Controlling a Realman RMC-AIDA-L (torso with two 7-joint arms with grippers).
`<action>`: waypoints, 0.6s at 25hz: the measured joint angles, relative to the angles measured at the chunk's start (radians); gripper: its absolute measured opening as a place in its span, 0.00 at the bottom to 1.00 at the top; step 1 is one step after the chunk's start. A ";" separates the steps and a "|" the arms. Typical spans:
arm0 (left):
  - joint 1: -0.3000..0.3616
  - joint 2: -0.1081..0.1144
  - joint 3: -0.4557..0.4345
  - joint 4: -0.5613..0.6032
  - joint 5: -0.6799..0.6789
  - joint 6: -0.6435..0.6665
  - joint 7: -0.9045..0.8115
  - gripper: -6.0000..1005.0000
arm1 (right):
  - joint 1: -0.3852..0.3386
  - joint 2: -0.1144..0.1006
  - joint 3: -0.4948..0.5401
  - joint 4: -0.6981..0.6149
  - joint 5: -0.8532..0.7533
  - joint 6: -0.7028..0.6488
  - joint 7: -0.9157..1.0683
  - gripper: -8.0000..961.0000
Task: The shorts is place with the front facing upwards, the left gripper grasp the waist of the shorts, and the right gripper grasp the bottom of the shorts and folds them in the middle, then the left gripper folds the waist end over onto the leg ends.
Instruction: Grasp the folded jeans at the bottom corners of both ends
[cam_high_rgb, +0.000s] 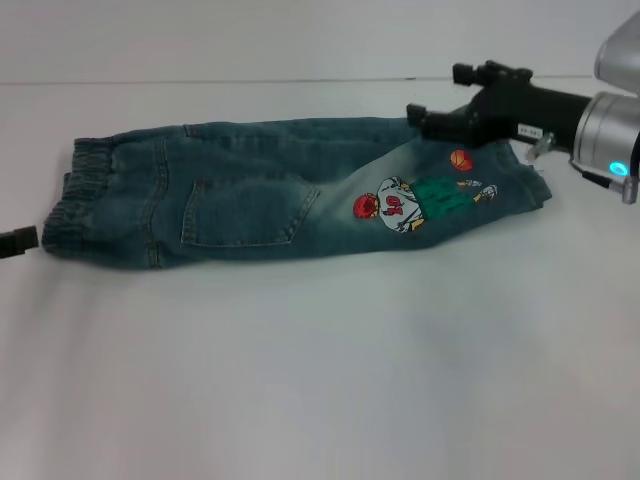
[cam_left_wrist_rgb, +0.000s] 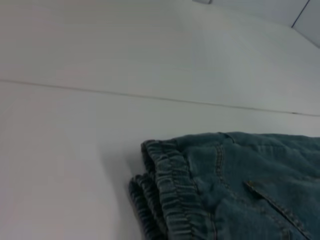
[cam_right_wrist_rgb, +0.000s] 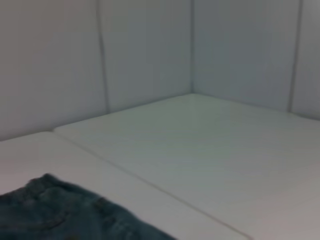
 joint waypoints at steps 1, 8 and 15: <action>0.001 -0.001 0.000 -0.005 0.000 0.000 0.005 0.88 | -0.004 -0.001 -0.002 0.000 -0.007 -0.020 -0.004 0.97; 0.004 -0.008 -0.001 -0.036 -0.001 -0.002 0.063 0.88 | -0.049 -0.005 -0.054 -0.046 -0.086 -0.203 -0.014 0.97; -0.005 -0.011 -0.035 -0.090 -0.015 -0.020 0.140 0.88 | -0.080 -0.004 -0.080 -0.115 -0.199 -0.332 0.046 0.97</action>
